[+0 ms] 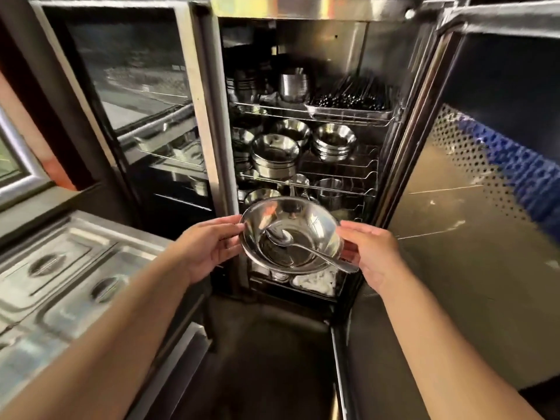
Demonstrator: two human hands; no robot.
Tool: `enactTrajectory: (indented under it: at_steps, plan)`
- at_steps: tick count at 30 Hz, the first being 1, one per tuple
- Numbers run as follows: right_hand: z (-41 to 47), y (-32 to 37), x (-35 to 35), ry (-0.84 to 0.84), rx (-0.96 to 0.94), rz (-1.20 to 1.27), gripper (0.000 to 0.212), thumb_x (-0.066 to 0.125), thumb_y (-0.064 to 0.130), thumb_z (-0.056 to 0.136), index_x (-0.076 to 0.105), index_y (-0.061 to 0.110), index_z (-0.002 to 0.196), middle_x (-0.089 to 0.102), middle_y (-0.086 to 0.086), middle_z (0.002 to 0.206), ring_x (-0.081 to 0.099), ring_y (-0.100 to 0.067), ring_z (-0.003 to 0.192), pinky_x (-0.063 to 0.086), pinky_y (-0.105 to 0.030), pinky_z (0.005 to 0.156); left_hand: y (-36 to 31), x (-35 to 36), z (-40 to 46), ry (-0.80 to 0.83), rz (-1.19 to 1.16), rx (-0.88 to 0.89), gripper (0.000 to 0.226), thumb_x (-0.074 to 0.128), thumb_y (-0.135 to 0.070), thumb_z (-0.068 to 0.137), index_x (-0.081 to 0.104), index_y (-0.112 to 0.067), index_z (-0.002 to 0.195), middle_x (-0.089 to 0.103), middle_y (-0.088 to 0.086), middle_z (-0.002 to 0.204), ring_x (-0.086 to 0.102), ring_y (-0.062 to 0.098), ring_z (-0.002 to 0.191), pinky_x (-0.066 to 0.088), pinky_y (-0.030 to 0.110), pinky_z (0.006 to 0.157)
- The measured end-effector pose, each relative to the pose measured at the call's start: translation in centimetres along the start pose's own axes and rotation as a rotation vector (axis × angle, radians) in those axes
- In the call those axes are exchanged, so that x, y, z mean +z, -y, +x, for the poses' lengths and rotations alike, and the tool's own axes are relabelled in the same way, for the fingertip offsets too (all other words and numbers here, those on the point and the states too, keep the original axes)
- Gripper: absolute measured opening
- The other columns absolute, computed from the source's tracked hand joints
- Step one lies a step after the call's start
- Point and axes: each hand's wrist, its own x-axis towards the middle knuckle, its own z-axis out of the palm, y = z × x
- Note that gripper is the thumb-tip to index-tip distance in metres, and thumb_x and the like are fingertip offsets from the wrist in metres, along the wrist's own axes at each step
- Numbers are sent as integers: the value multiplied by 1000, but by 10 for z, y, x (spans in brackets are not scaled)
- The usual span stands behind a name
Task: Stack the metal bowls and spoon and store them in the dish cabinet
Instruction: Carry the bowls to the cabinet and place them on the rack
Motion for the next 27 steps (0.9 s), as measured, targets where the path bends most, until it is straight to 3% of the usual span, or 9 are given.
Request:
enactTrajectory:
  at_steps: [4, 10, 17, 19, 22, 27]
  plan:
    - [49, 7, -7, -65, -1, 18, 20, 81, 4, 81, 76, 8, 100, 79, -15, 88, 76, -27, 78, 62, -36, 68, -11, 19, 69, 24, 3, -22, 32, 68, 0, 86, 71, -9, 116, 76, 4, 81, 67, 8, 59, 59, 24, 58]
    - [142, 21, -4, -193, -16, 1, 24, 79, 2, 81, 74, 6, 103, 78, -18, 89, 75, -35, 85, 61, -46, 83, -30, 40, 198, 115, 17, -71, 30, 67, 4, 86, 70, -8, 113, 75, 10, 87, 68, 12, 61, 59, 25, 56]
    - [246, 49, 17, -363, 14, 19, 23, 79, -3, 80, 73, 4, 101, 78, -17, 81, 76, -23, 68, 60, -29, 56, -77, 73, 330, 208, 26, -125, 25, 62, 7, 90, 68, -3, 112, 76, 10, 77, 70, 15, 60, 57, 24, 51]
    - [272, 53, 23, -386, 11, -8, 24, 79, -4, 80, 73, 4, 101, 78, -16, 79, 76, -24, 67, 60, -29, 56, -85, 77, 363, 241, 77, -108, 26, 62, 6, 90, 68, -1, 114, 77, 13, 81, 71, 16, 59, 57, 24, 53]
    - [303, 57, 27, -430, -2, -72, 27, 77, -5, 81, 71, 2, 107, 78, -17, 81, 75, -24, 66, 60, -29, 57, -91, 86, 401, 284, 181, -76, 23, 62, -1, 93, 68, -2, 115, 78, 14, 96, 76, 19, 75, 58, 25, 61]
    - [343, 57, 23, -483, 16, -213, 39, 76, 3, 85, 68, 2, 123, 75, -16, 93, 72, -24, 73, 60, -36, 68, -90, 112, 440, 269, 275, -88, 14, 64, -13, 94, 70, -5, 103, 79, 8, 83, 76, 16, 72, 60, 25, 62]
